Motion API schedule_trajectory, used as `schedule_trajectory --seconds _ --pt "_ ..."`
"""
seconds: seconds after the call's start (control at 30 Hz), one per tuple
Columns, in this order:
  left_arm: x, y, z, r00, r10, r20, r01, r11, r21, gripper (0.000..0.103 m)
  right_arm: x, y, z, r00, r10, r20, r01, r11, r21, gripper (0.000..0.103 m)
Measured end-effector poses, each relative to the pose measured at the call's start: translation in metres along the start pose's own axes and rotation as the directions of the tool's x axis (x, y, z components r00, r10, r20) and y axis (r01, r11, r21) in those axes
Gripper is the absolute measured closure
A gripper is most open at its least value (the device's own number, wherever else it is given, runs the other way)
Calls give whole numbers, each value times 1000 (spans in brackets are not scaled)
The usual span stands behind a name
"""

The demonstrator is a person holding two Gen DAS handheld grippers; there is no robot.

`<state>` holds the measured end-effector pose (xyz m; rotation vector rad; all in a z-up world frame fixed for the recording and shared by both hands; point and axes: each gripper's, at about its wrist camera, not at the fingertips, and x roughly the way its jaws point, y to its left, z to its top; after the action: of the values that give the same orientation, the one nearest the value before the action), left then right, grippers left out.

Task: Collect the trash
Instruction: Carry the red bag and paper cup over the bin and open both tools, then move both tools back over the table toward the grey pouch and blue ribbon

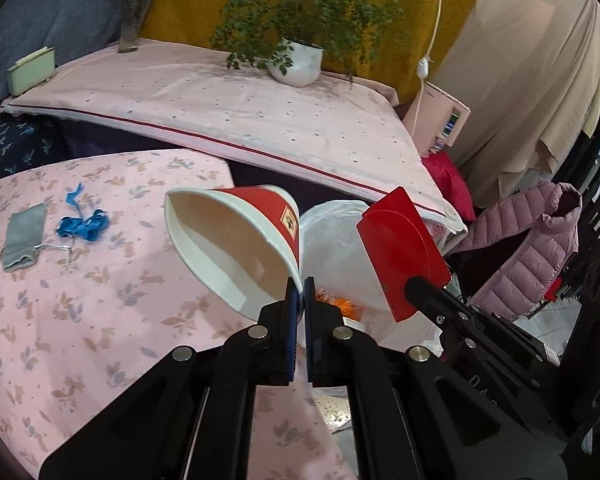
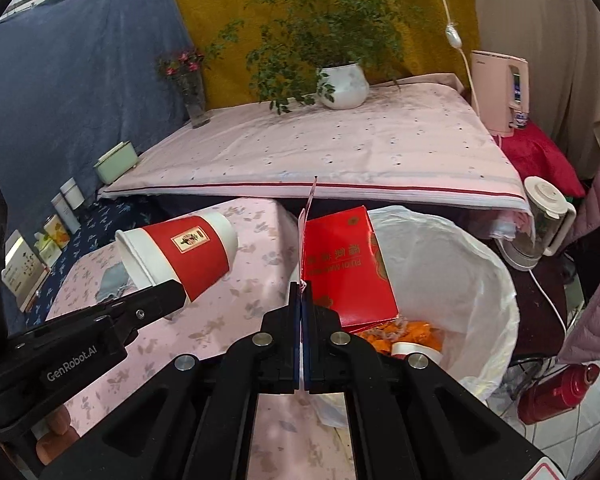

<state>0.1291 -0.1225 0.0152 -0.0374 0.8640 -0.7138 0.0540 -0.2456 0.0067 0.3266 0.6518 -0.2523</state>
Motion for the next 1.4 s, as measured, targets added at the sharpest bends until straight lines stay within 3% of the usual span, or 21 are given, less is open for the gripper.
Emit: schedule_trajectory --seconds 0.2,0.3,0.37,0.43,0.47,0.73,0.8,1.17,1.4 --pt "25 -32 1 997 -65 -33 66 998 21 98 -7 -39 -2 999 -44 6 43 998 49 102" --pt "31 -39 0 998 -53 -43 55 998 30 96 -7 -49 -4 999 -52 3 51 997 61 102" --pt "34 -37 -1 998 -41 -49 42 999 21 89 -6 -52 -6 999 -54 2 54 996 67 102" --pt "33 -34 -1 999 -15 -41 16 1000 18 72 -5 -54 -6 999 -54 0 54 996 71 102" --pt "32 -33 -2 999 -5 -36 6 1000 17 70 -4 -54 -7 999 -53 -2 53 996 73 102" --pt "29 -17 -1 999 42 -31 -42 999 -10 67 3 -52 -6 999 -43 -12 44 997 70 102" --pt "27 -13 -2 998 57 -28 -57 998 -16 63 6 -50 -5 999 -45 -16 46 997 65 102" --pt "17 3 -3 996 87 -7 -87 995 -43 55 4 -42 0 998 -63 -7 63 997 53 89" --pt "8 22 -5 994 112 2 -111 990 -82 51 -2 -24 2 998 -62 17 62 998 22 71"
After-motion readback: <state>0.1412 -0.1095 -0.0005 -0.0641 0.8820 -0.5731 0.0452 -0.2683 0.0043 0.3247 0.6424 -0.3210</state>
